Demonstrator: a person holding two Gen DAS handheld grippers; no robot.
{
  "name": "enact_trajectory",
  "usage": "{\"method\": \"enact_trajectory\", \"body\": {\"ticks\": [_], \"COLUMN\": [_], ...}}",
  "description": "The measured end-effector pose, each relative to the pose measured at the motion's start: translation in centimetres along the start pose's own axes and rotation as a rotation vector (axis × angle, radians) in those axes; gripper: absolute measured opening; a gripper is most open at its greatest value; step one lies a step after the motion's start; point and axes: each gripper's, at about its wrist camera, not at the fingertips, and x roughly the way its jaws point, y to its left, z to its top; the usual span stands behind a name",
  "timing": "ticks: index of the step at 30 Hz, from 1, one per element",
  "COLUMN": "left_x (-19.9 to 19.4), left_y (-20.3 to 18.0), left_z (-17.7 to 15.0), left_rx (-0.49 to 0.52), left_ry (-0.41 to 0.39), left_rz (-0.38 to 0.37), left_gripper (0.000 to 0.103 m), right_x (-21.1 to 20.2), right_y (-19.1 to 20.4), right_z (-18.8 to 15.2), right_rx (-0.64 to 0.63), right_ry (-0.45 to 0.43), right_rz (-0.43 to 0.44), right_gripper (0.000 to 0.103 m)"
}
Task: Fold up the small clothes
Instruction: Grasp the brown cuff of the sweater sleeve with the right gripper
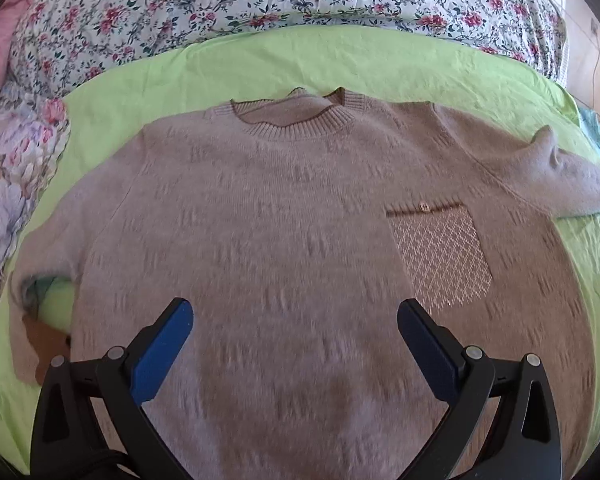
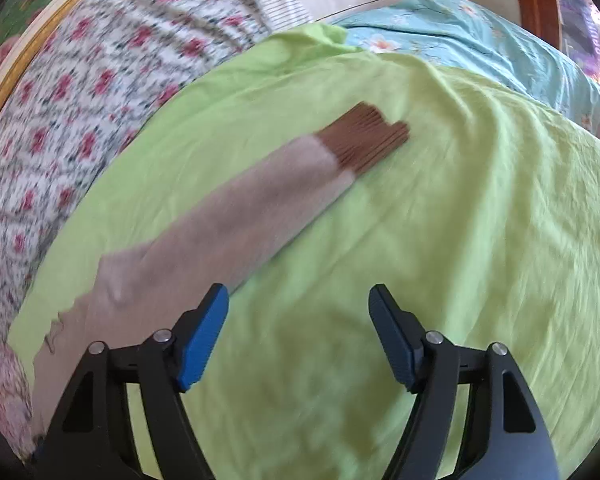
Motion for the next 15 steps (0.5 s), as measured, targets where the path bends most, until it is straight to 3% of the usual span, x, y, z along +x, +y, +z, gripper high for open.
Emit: {"method": "enact_trajectory", "body": {"ticks": [3,8,10,11,15], "left_x": [1.5,3.4,3.8,4.0,3.7], "left_y": [-0.2,0.0,-0.1,-0.1,0.3], "left_z": [1.1,1.8,1.8,1.9,1.6], "left_rx": [-0.001,-0.009,-0.004,0.000,0.006], "left_ry": [0.011,0.039,0.044,0.046,0.031], "left_rz": [0.009,0.003,-0.003,-0.012,-0.037], "left_gripper": [0.102,0.102,0.102,0.102,0.101], "right_x": [2.3,5.3,6.3,6.7,5.3], "right_y": [-2.5,-3.7,-3.5,-3.4,-0.8], "right_z": [4.1,7.2,7.9,8.1,7.6], "right_rx": [0.093,0.153,0.146,0.147,0.093], "right_ry": [-0.024,-0.041,-0.050,-0.044,-0.067], "right_rz": [-0.014,-0.008,-0.001,0.012,0.091], "right_gripper": [0.067,0.056,0.033,0.009,0.008]}}
